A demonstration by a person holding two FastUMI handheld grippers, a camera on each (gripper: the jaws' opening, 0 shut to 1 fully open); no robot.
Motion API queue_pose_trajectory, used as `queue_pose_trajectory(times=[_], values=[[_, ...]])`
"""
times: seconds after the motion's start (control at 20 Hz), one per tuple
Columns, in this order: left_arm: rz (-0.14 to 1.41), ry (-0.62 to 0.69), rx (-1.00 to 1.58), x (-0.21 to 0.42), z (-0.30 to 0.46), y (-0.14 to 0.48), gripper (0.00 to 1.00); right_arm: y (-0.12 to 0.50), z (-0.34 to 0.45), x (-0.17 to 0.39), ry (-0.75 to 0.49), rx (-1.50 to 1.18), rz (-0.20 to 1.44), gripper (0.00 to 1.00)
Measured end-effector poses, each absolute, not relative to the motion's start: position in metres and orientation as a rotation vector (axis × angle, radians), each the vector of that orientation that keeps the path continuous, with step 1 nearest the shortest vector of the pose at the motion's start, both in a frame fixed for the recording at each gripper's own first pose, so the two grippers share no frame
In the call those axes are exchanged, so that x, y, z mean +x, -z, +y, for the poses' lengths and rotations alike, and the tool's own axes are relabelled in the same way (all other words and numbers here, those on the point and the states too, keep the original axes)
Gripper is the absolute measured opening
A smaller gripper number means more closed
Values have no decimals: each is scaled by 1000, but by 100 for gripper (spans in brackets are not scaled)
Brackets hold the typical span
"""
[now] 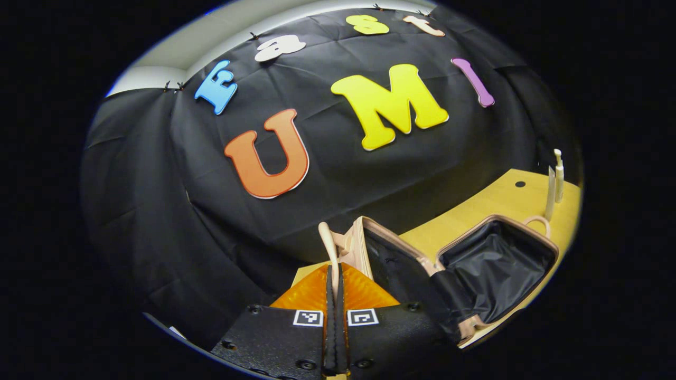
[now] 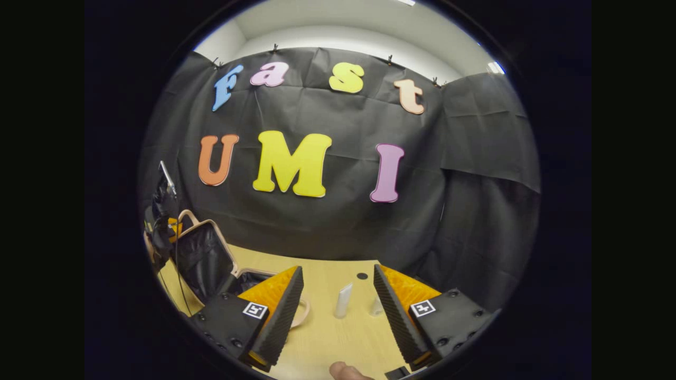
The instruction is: First open the suitcase, pack the skin care products into it, and then close the suitcase.
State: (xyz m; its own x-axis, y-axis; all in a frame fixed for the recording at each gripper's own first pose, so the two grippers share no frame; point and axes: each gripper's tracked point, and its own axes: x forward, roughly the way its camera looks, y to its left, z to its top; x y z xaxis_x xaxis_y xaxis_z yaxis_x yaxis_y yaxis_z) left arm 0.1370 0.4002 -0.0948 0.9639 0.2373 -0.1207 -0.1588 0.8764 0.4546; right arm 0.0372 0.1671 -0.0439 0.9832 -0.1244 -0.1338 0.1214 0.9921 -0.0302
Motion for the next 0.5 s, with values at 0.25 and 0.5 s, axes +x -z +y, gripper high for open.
queue_pose_trajectory(times=[0.25, 0.5], values=[[339, -237, 415, 137, 461, 168, 3, 47, 173, 38, 139, -54, 152, 79], [479, -225, 302, 147, 484, 227, 3, 61, 189, 41, 105, -78, 207, 80]])
